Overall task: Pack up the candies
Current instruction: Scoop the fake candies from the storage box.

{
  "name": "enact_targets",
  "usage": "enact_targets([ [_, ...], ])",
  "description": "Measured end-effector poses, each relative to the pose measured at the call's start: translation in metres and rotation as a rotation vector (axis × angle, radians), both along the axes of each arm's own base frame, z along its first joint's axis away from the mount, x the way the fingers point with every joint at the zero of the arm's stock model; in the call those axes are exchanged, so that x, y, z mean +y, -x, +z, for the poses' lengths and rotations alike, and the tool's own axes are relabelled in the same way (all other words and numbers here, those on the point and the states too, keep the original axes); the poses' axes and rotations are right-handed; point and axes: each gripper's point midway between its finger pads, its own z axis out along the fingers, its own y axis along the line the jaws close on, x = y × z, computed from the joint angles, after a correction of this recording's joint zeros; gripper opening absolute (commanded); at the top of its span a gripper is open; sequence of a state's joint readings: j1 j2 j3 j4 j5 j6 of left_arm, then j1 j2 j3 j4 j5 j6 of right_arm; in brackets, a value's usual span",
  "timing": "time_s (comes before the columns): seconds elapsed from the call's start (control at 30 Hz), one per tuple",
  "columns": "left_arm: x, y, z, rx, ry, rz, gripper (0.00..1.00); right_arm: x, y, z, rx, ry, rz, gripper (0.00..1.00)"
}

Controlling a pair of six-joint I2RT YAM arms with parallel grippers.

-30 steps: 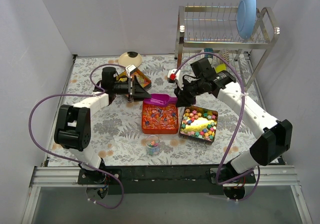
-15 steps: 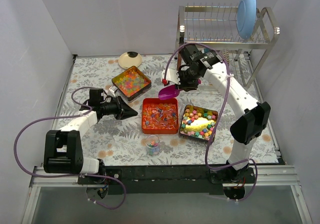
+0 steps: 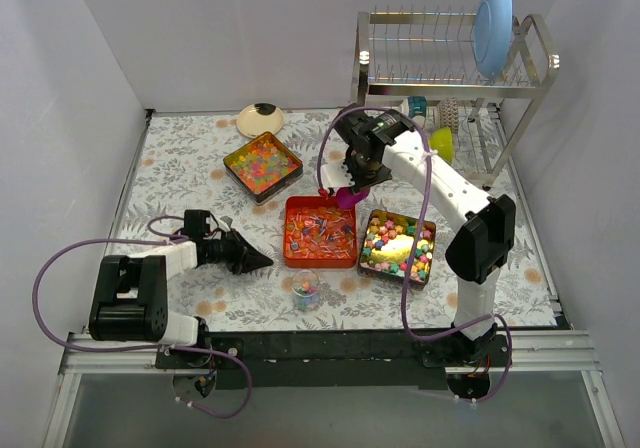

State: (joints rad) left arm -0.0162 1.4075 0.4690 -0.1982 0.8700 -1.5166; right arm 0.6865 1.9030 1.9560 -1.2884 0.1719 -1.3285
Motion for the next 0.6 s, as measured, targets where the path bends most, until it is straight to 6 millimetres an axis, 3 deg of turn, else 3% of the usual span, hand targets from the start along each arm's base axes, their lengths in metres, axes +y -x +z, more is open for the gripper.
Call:
enact_targets([
  [0.17,-0.004,0.022,-0.010,0.049,0.004,0.008,0.00,0.006,0.001,-0.006,-0.023,0.071,0.031,0.01],
  [0.37,-0.025,0.033,-0.010,0.024,0.011,-0.067,0.00,0.014,0.007,-0.013,-0.061,0.169,0.069,0.01],
  [0.6,-0.037,0.030,-0.013,-0.004,0.020,-0.097,0.00,0.013,0.009,-0.036,-0.099,0.289,0.100,0.01],
])
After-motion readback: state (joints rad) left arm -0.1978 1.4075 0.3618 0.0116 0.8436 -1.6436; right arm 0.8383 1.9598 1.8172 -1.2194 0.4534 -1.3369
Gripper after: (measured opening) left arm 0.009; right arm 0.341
